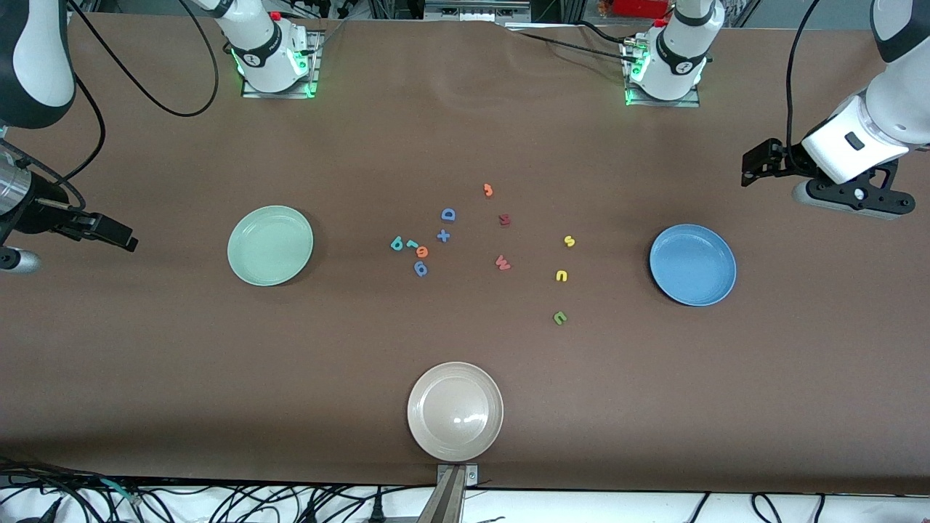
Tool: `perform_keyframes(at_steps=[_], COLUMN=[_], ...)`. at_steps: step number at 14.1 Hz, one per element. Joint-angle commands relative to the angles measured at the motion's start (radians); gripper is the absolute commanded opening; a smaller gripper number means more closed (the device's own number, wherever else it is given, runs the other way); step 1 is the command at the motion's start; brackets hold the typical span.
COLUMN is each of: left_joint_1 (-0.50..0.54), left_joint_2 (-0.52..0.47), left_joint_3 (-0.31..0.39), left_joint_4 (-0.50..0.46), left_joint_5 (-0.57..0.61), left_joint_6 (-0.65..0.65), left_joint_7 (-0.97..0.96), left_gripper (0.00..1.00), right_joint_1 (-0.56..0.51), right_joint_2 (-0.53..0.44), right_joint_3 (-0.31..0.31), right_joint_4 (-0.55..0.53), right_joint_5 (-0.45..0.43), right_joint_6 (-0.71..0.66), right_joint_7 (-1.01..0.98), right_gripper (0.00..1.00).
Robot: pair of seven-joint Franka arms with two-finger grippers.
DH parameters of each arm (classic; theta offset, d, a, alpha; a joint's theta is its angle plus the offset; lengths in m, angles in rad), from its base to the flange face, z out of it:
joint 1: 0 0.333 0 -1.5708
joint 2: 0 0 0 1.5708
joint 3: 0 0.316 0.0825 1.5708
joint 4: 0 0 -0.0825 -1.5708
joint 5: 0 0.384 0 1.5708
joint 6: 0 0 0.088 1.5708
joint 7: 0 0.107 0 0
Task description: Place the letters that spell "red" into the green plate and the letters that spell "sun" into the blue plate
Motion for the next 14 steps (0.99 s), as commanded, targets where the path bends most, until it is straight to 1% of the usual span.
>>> perform_keyframes(at_steps=[1, 4, 6, 8, 11, 12, 14], left_joint_1=[0.0, -0.015, -0.018, -0.021, -0.036, -0.038, -0.053], left_joint_2=[0.014, 0.025, 0.051, 0.098, 0.178, 0.18, 0.193], left_joint_3=[-0.007, -0.013, -0.051, -0.083, -0.111, -0.114, -0.143], left_joint_4=[0.034, 0.032, 0.034, 0.032, 0.028, 0.02, -0.009], left_joint_5=[0.011, 0.011, 0.01, -0.015, -0.049, -0.052, -0.05], left_joint_6=[-0.027, -0.027, -0.002, 0.064, 0.127, 0.134, 0.136], left_joint_7=[-0.01, -0.01, -0.01, -0.012, -0.107, -0.142, -0.162], left_gripper=[1.0, 1.0, 1.0, 1.0, 1.0, 1.0, 1.0], right_joint_1=[0.001, -0.001, 0.001, 0.001, 0.001, 0.001, 0.001], right_joint_2=[-0.01, -0.01, -0.01, -0.01, -0.012, -0.01, -0.012], right_joint_3=[0.0, 0.0, 0.002, 0.002, 0.002, 0.002, 0.007], right_joint_4=[-0.01, -0.01, -0.01, -0.009, -0.009, -0.01, -0.009], right_joint_5=[0.008, 0.007, 0.007, 0.007, 0.008, 0.008, 0.007], right_joint_6=[-0.005, -0.005, -0.005, -0.005, -0.005, -0.007, -0.007], right_joint_7=[0.007, 0.007, 0.007, 0.008, 0.008, 0.01, 0.036], right_gripper=[1.0, 1.0, 1.0, 1.0, 1.0, 1.0, 1.0])
